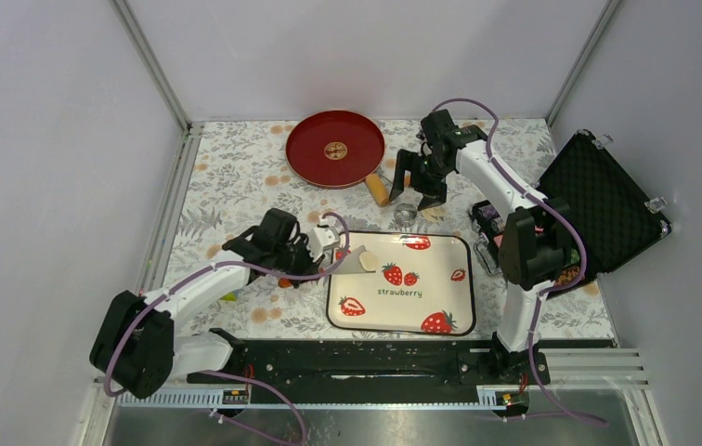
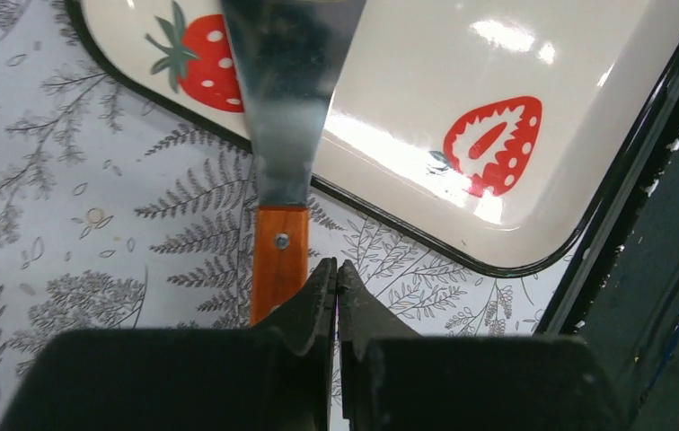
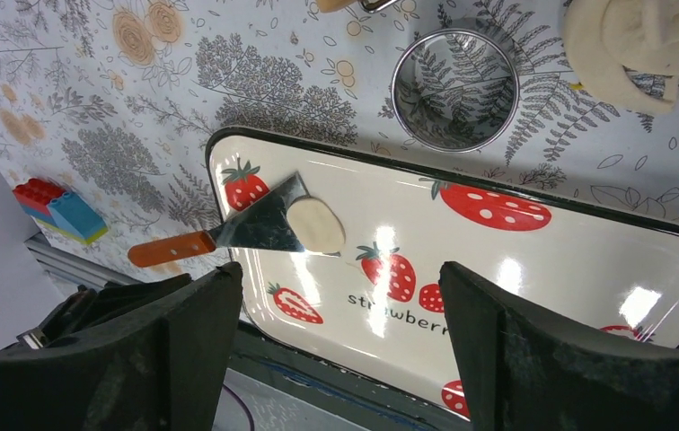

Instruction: Roll out the dumpling wrappers from the dough

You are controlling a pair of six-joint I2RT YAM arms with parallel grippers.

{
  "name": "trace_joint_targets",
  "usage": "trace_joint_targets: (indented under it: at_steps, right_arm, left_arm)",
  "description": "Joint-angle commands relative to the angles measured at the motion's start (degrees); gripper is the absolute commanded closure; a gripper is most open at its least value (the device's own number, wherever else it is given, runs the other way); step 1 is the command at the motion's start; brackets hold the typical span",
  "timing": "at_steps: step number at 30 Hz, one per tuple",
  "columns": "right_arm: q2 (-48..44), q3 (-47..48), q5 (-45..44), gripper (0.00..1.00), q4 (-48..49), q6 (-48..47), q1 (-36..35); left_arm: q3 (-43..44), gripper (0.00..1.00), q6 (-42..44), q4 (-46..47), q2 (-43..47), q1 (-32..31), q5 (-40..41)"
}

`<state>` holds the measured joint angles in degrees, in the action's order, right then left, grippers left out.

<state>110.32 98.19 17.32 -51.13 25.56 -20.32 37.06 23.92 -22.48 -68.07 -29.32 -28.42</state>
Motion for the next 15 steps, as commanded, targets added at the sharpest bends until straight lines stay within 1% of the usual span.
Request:
trace_joint_targets:
  at_steps: [1, 3, 5, 6, 11, 15]
  right_arm:
    - [-0.8, -1.7, 1.6, 0.13, 0.4, 0.9, -0.3]
    - [-1.2, -2.3, 1.8, 0.13, 0.7, 0.9, -0.3]
    - [-1.4, -2.6, 1.8, 0.12, 0.7, 0.8, -0.3]
    - [-1.5, -2.7, 1.8, 0.12, 0.7, 0.8, -0.3]
    - [-1.3, -2.9, 2.2, 0.12, 0.7, 0.7, -0.4]
    - [-1.0, -2.9, 2.7, 0.12, 0.7, 0.8, -0.4]
  left_arm:
    - [4.3, 0.93, 2.2, -1.2, -3.1, -2.0, 0.5]
    - [4.4, 0.77, 2.3, -0.9, -3.3, -2.2, 1.3]
    - [3.8, 0.42, 2.2, 0.2, -2.7, -2.3, 2.3]
    - [3.6, 0.37, 2.4, 0.5, -2.4, -2.4, 2.7]
    - [4.5, 0.32, 5.0, -1.5, -4.2, -2.4, 6.3]
    - [6.6, 0.32, 8.1, -4.4, -8.2, -2.4, 7.8]
